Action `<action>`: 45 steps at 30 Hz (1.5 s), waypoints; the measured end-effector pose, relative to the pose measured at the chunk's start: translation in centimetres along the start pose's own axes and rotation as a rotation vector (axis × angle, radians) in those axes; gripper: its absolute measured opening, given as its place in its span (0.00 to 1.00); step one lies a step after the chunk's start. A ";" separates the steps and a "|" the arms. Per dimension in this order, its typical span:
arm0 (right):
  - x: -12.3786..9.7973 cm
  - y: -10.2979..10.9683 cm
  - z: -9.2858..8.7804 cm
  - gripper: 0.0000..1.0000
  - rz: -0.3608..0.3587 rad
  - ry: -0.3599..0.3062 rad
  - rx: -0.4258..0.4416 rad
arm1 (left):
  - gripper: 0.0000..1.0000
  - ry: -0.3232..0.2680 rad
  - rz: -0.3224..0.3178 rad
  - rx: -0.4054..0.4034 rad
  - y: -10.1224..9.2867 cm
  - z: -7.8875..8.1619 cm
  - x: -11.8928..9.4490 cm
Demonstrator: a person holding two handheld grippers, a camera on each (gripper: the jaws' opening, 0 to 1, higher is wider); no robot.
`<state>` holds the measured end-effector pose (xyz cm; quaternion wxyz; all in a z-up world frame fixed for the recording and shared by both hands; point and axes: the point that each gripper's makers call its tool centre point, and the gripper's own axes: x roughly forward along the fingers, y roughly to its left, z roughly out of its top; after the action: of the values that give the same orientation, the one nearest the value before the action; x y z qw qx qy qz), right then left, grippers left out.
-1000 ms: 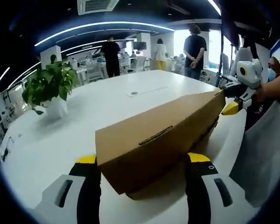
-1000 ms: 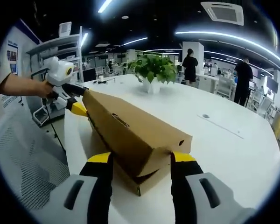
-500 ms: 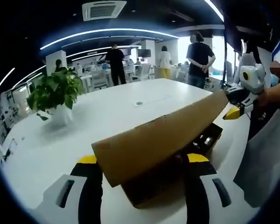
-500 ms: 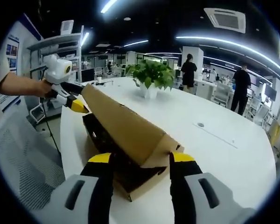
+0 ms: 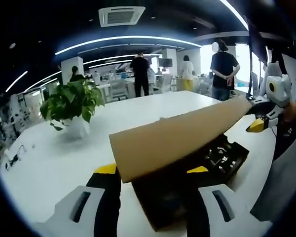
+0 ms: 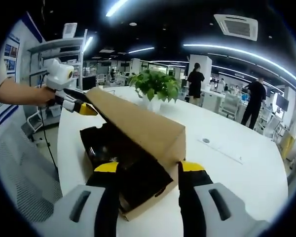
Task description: Operate the shoe box by opening the lid, removing the specified soft item, and placing it in the target area until the item is outside and the box remains undamaged.
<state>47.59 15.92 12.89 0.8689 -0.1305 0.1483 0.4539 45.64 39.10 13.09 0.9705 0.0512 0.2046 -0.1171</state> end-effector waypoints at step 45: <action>3.2 -5.2 3.2 0.38 -0.082 -0.065 0.005 | 0.00 -0.090 0.194 -0.097 6.2 3.8 4.0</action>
<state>54.07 16.63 15.13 0.8914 -0.1197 0.1156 0.4216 52.19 43.67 15.21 0.9868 0.0182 0.1604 -0.0147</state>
